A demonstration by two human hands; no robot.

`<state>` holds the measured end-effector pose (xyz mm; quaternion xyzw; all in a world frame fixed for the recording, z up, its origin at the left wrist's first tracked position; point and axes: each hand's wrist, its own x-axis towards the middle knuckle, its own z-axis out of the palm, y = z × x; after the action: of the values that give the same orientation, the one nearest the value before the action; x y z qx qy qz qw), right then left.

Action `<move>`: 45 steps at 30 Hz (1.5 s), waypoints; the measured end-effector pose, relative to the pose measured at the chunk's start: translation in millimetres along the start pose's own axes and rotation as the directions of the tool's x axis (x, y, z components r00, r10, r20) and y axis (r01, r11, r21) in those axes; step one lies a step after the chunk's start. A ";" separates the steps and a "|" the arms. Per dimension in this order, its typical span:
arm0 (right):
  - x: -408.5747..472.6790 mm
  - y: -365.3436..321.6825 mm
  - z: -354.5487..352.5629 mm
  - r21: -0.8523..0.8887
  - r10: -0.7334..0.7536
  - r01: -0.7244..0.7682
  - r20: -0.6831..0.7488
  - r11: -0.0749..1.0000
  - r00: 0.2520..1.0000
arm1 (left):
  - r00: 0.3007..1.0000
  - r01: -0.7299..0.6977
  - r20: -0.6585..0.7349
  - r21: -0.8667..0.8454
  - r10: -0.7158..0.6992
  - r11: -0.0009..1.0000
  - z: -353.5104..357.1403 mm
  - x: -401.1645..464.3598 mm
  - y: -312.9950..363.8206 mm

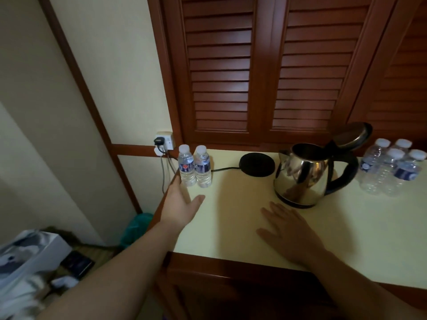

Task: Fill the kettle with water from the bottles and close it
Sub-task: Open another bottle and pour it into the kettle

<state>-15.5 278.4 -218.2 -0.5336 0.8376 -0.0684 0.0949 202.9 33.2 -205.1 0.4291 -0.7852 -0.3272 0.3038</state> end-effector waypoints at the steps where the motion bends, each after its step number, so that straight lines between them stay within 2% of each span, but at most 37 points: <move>1: 0.2 -0.3 -0.3 0.005 0.003 -0.003 0.002 1.000 1.000 | 1.000 0.006 -0.025 -0.070 -0.007 0.998 -2.4 8.1 0.9; 6: -0.7 -0.5 -2.4 0.039 0.013 -0.013 0.001 0.999 1.000 | 0.998 0.054 0.000 -0.221 -0.055 0.974 -15.3 52.8 5.1; 11: -2.0 -0.7 -2.8 0.062 0.029 -0.029 -0.002 0.998 1.000 | 0.999 -0.001 0.032 -0.194 0.007 0.981 -15.5 74.6 3.9; 15: -0.3 0.9 -2.3 0.073 0.032 -0.031 -0.011 0.997 0.999 | 1.000 0.029 0.009 -0.228 -0.027 0.973 -10.8 71.4 8.7; 20: -0.3 -0.9 -4.4 0.079 0.023 -0.022 -0.022 0.997 0.999 | 0.999 0.034 -0.012 -0.268 -0.039 0.963 -14.8 43.3 4.7; 26: -1.5 -1.0 -4.3 0.119 0.026 -0.021 -0.034 0.993 0.999 | 0.999 0.024 0.045 -0.271 -0.012 0.962 -2.3 -16.9 19.5; 32: 0.3 4.3 -9.5 0.328 0.080 -0.048 -0.084 0.943 0.993 | 0.984 -0.062 0.140 -0.310 0.110 0.949 35.7 -52.2 49.4; 35: 2.4 5.7 -15.5 0.376 0.105 -0.065 -0.086 0.925 0.991 | 0.978 -0.076 0.162 -0.313 0.132 0.947 53.7 -56.4 56.9; 38: -1.1 4.0 -28.5 0.390 0.086 -0.022 -0.147 0.921 0.985 | 0.970 -0.072 0.197 -0.327 0.143 0.942 67.2 -58.6 66.3; 42: -4.0 -8.4 -62.3 0.511 0.056 0.099 -0.281 0.854 0.958 | 0.963 -0.072 0.226 -0.301 0.144 0.951 81.6 -59.8 77.1; 45: 2.6 -22.1 -90.9 0.476 0.020 0.167 -0.363 0.864 0.932 | 0.955 -0.091 0.256 -0.234 0.152 0.968 89.9 -61.7 84.9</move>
<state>-18.2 268.0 -125.2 -0.5016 0.7730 -0.3814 0.0738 122.1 145.2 -205.5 0.2945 -0.8035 -0.4483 0.2584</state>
